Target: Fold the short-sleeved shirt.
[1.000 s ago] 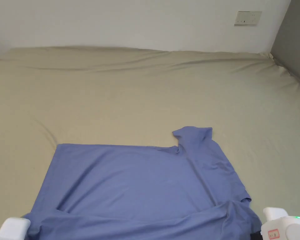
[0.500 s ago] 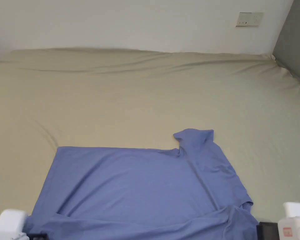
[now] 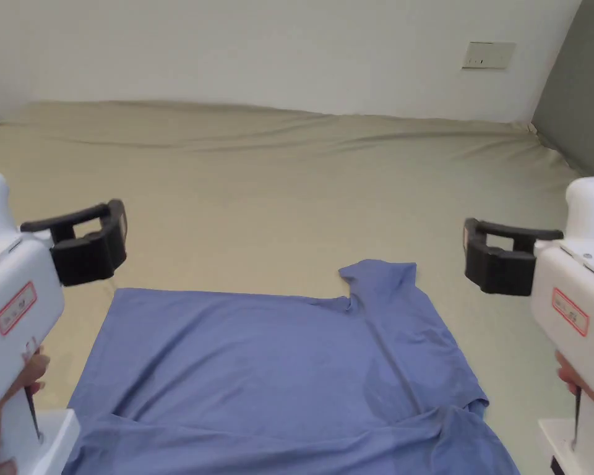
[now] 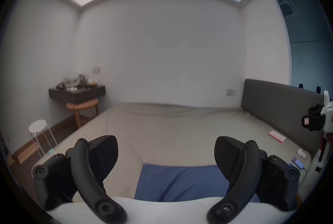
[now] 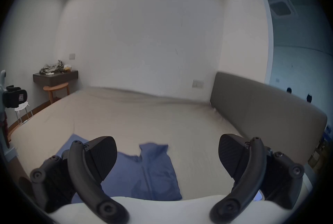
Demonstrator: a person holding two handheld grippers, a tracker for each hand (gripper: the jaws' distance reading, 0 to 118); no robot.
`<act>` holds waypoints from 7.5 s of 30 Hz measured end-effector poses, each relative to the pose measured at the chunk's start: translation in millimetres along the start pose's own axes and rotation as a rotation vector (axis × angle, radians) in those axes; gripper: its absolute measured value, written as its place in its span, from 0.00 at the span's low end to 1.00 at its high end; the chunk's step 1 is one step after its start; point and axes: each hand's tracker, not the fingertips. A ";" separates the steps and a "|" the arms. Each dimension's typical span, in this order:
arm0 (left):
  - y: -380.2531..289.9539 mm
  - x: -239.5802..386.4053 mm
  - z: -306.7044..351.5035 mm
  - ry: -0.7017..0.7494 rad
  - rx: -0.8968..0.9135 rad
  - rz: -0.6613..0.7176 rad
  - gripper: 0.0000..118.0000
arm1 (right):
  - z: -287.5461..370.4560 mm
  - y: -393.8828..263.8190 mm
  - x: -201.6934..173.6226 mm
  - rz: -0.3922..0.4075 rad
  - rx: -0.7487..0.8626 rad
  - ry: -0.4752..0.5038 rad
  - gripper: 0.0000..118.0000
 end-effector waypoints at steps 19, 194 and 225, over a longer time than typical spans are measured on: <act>-8.8 77.5 -23.7 -0.002 0.066 -0.277 0.00 | -23.1 -7.1 -93.5 0.124 0.135 0.074 0.00; -57.1 29.3 -21.7 -0.071 -0.176 -0.176 0.01 | -12.3 -28.8 -109.4 0.124 -0.006 0.124 0.00; -301.4 -208.1 -68.5 -0.561 -0.981 1.034 0.81 | -61.8 -76.1 -103.8 0.136 -0.242 0.191 0.00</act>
